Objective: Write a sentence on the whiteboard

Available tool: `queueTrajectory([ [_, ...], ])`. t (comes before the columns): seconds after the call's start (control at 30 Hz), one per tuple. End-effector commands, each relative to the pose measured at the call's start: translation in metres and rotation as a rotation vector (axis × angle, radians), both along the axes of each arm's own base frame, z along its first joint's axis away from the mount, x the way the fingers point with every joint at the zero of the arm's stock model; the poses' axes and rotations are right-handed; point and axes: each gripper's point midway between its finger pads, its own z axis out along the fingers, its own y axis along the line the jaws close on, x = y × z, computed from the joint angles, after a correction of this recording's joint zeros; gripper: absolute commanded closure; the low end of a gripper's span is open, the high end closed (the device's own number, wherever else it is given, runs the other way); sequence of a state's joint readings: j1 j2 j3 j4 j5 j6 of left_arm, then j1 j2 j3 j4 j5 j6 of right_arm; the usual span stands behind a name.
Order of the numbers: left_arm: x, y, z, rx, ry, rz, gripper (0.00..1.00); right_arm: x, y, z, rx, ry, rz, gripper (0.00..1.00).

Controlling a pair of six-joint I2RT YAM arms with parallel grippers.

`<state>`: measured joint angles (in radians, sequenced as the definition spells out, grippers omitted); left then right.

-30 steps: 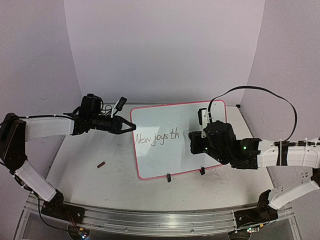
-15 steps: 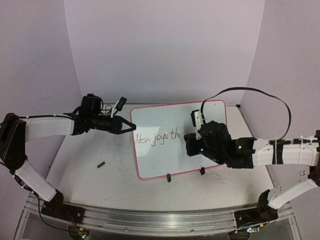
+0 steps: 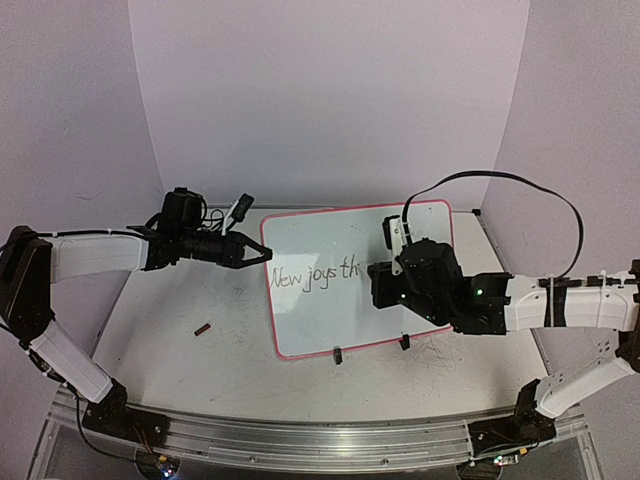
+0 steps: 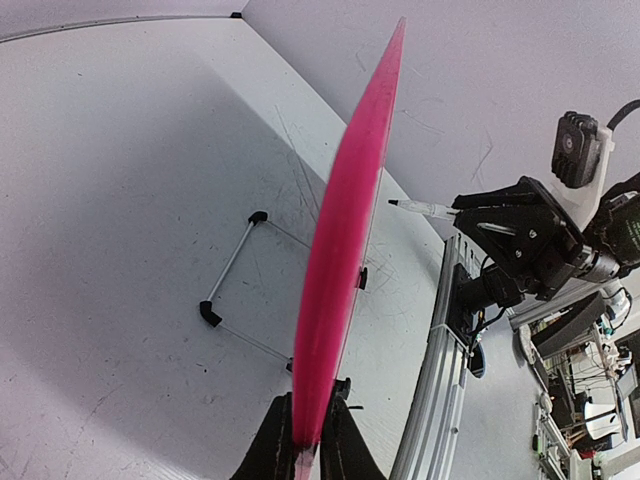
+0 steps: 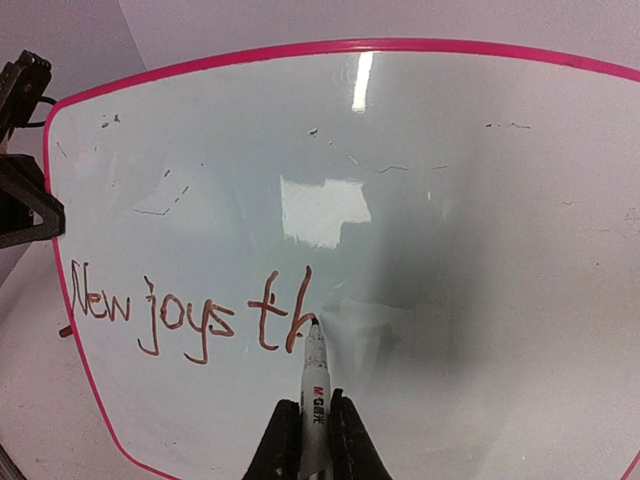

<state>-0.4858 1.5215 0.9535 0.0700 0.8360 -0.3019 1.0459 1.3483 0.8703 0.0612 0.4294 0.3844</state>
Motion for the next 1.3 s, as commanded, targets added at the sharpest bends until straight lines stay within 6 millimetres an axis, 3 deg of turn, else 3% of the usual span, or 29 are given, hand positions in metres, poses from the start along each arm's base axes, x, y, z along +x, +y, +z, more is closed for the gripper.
queueTrajectory([
  [0.0, -0.012, -0.011, 0.007, -0.002, 0.000, -0.051, 0.91, 0.003, 0.005, 0.013, 0.040, -0.025, -0.015, 1.00],
  [0.83, -0.012, -0.011, 0.008, -0.001, -0.002, -0.051, 0.91, 0.006, 0.001, -0.011, 0.006, 0.022, -0.056, 1.00],
  [1.27, -0.012, -0.011, 0.007, 0.000, -0.003, -0.052, 0.91, 0.009, -0.022, -0.013, -0.003, 0.025, -0.177, 1.00],
])
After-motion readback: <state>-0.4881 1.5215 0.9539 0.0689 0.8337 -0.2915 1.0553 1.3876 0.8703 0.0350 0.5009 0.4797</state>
